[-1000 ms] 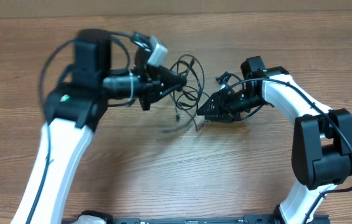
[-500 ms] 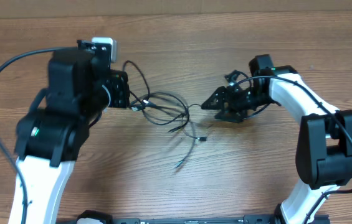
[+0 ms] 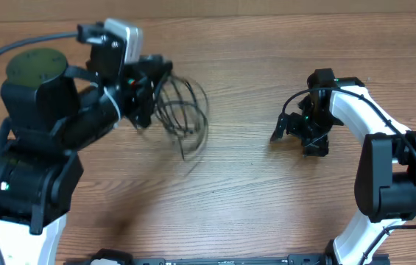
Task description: Untangle cables
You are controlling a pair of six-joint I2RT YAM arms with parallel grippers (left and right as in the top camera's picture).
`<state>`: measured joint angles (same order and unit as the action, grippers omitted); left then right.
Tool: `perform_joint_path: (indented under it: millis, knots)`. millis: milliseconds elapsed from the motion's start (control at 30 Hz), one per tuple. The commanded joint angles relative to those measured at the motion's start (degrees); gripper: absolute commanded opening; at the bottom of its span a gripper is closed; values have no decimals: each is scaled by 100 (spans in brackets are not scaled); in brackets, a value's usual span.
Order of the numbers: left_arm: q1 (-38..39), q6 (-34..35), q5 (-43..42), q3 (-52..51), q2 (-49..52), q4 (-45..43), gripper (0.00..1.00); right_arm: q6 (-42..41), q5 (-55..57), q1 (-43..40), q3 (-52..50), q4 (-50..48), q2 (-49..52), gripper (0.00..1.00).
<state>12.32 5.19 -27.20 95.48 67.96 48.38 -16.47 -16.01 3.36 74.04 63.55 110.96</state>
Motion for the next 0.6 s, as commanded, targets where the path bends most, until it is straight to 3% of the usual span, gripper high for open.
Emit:
perform_joint_path:
  millis: [0,67,133,433,467,533,567]
  knots:
    - [-50,-138,197,-50,385,675,37,-120,396,-17,125,-85,-166,100]
    - [-52,-140,284,-50,625,1141,66,-120,396,-17,125,-111,-166,100]
    - [-52,-138,387,-50,857,1438,74,-120,393,-15,125,-127,-166,100]
    - [-26,-101,387,-50,2188,2107,69,-109,186,17,107,-59,-166,100]
    - [-26,-63,385,-50,2330,2153,63,-109,186,15,96,-63,-166,100]
    - [-24,83,382,-50,2634,2221,42,-109,203,15,92,-68,-164,100]
    - [-11,149,382,-52,2769,2240,38,-109,208,15,92,-76,-164,100]
